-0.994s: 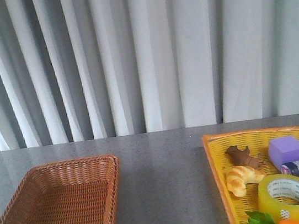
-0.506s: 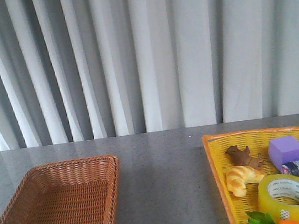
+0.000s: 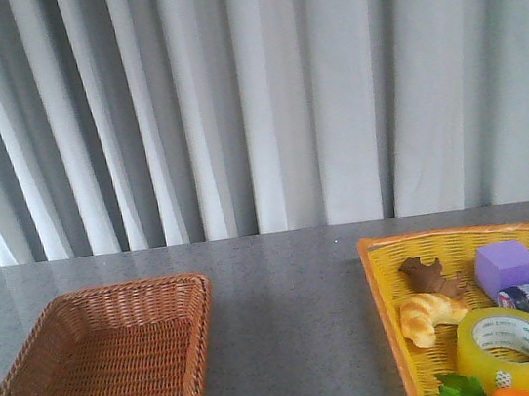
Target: Transfer tape with both arms
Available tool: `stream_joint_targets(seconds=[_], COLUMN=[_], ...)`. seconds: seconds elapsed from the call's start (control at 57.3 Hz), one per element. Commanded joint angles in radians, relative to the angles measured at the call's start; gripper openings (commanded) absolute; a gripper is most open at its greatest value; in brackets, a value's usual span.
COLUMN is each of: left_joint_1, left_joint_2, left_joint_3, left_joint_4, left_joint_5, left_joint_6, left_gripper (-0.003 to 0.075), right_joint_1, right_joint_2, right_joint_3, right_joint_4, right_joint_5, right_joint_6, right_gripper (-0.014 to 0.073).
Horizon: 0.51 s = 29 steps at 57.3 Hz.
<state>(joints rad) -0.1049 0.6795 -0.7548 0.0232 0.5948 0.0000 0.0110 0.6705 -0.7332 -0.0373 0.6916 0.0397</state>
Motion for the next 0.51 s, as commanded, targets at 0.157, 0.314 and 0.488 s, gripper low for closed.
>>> stream_joint_targets(seconds=[0.157,0.314,0.488], left_joint_1=[0.004,0.004,0.004], left_joint_2=[0.007,0.007,0.007], left_joint_3=[-0.029,-0.029,-0.029], left_joint_4=[-0.003,-0.011,-0.069], left_joint_5=[-0.091,-0.098,-0.116], left_joint_6=[-0.008,-0.008,-0.008], left_gripper=[0.0438,0.0548,0.0544], right_joint_1=[-0.006,-0.006,-0.006], right_joint_2=[0.005,0.005,0.077], right_joint_3=[-0.029,-0.029,-0.075], right_joint_4=[-0.008,-0.006,-0.006], right_joint_5=[-0.064,-0.069,-0.055], right_joint_6=[-0.004,0.000,0.013], right_gripper=[0.0467,0.0569,0.0551])
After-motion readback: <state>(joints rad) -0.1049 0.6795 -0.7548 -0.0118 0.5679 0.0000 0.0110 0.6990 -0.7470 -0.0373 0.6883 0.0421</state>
